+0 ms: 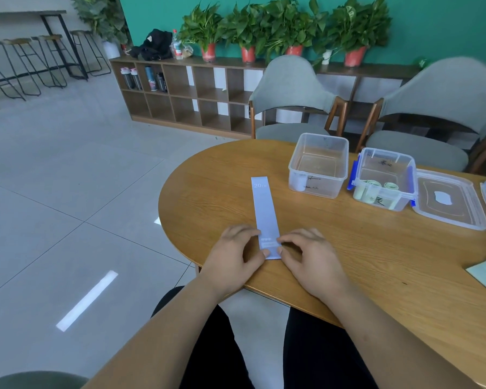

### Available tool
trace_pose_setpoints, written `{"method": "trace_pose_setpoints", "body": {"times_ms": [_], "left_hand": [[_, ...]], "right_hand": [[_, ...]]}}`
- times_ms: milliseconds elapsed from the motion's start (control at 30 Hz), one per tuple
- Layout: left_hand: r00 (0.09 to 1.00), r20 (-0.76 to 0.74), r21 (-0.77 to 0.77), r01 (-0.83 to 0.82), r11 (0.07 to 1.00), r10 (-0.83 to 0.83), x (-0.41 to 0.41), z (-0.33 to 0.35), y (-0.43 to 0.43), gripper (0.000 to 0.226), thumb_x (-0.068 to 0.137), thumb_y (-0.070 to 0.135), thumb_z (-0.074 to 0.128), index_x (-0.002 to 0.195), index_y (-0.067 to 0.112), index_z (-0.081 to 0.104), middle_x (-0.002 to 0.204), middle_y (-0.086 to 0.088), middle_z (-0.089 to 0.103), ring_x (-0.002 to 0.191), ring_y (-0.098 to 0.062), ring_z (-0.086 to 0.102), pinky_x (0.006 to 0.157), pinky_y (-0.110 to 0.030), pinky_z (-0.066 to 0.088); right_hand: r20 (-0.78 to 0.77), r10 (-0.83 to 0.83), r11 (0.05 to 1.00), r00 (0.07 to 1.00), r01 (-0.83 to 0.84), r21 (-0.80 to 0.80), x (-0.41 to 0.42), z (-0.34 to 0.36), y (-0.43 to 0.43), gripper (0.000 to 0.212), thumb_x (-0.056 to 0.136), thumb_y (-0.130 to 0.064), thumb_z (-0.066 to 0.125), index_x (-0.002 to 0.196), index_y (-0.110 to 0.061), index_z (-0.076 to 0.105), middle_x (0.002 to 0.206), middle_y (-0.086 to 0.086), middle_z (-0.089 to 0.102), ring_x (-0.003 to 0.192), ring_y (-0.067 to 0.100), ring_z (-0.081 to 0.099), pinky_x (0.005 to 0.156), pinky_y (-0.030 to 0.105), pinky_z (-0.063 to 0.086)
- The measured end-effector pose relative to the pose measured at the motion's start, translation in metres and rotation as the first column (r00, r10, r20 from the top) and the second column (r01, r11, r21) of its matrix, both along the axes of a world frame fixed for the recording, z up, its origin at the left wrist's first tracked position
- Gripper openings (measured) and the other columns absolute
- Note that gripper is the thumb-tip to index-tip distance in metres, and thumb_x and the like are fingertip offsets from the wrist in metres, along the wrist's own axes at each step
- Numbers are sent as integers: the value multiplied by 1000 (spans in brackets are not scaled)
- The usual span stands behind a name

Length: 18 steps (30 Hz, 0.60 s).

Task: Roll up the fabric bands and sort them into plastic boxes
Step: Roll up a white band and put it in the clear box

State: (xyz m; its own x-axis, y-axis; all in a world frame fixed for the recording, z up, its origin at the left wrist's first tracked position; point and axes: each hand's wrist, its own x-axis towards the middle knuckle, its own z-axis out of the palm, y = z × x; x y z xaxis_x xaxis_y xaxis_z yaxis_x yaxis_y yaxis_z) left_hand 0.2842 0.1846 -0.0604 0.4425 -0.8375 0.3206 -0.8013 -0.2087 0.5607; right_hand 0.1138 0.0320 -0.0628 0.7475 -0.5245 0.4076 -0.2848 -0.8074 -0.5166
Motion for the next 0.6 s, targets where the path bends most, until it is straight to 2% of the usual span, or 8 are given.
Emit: {"method": "trace_pose_setpoints", "body": {"times_ms": [200,600], "left_hand": [[999,3,-4,37,999,-37,4,-1,2,49,93,53,67,136,29,64,140,18,58,138,-2,43,115,-27,40],[997,43,-105,74,992,-70,-4,-1,7,40,89,45,78,122,24,73,126,18,62,127,-7,52,106,-26,45]], "right_hand": [[8,38,999,999,-38,-36,0,-1,1,21,93,-39,70,111,-30,76,110,-21,68,109,8,57,98,35,50],[2,85,995,996,-85,-51,-4,5,6,27,89,-47,74,111,-32,76,111,-23,62,108,9,56,95,35,50]]}}
